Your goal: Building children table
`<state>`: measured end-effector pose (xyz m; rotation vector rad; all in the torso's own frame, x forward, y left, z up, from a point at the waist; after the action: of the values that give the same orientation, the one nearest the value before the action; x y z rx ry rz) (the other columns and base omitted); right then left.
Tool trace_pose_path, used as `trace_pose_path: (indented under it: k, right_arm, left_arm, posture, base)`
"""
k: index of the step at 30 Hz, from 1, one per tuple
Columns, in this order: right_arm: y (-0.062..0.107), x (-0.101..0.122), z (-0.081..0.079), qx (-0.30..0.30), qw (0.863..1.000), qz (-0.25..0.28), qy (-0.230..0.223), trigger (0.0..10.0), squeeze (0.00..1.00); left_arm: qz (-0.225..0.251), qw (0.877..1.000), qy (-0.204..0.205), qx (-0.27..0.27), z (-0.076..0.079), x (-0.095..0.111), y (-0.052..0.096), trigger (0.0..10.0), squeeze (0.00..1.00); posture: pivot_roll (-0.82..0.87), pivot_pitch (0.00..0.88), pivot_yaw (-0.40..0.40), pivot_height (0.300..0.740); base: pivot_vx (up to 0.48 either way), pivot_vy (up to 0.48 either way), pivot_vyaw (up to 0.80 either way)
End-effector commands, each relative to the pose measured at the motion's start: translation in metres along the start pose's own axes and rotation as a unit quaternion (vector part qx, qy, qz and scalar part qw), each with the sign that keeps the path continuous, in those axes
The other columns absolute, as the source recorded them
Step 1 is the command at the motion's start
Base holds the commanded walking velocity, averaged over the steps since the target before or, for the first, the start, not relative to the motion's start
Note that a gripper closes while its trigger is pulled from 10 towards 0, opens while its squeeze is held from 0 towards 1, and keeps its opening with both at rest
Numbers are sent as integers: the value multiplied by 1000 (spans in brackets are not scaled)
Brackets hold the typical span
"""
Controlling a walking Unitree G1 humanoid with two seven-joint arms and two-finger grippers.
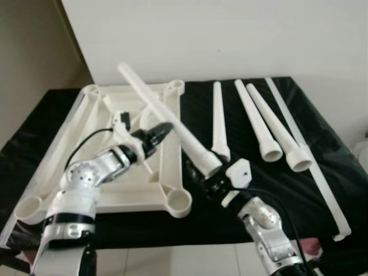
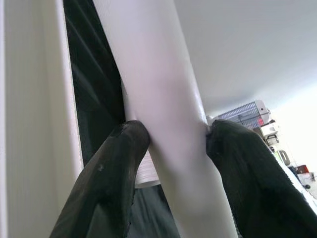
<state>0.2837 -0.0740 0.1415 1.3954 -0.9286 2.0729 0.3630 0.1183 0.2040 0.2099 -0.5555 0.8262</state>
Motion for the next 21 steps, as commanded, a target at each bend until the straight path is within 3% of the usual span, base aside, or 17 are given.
trace_pose_path:
  k: [1,15,21]
  right_arm:
    - [-2,6,-11,34,999,11,-5,10000,0]
    - [0,9,-26,89,996,9,-25,10000,0]
    - [1,11,-28,96,995,10,-22,10000,0]
  left_arm:
    - [-3,985,4,-170,23,4,3,10000,0]
    - [35,987,14,-154,18,30,-2,10000,0]
    - [67,988,44,-134,12,44,-2,10000,0]
  posture:
    - [-86,36,105,740]
    - [-90,36,123,740]
    - [-92,34,129,740]
  base:
    - [0,0,0]
    - [0,0,0]
    - [0,0,0]
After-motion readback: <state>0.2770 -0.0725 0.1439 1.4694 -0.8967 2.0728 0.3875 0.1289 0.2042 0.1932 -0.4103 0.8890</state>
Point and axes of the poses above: a point about 5 cm out from each wrist's last joint towards the gripper, its own y axis pointing back from the gripper into the wrist, its own x axis along the axis of the wrist's last joint, z = x × y, the point moved 2 cm from there along -y, pointing out of the wrist towards the gripper, and after that the axes turned 5 degrees about y, right-handed, at the moved point
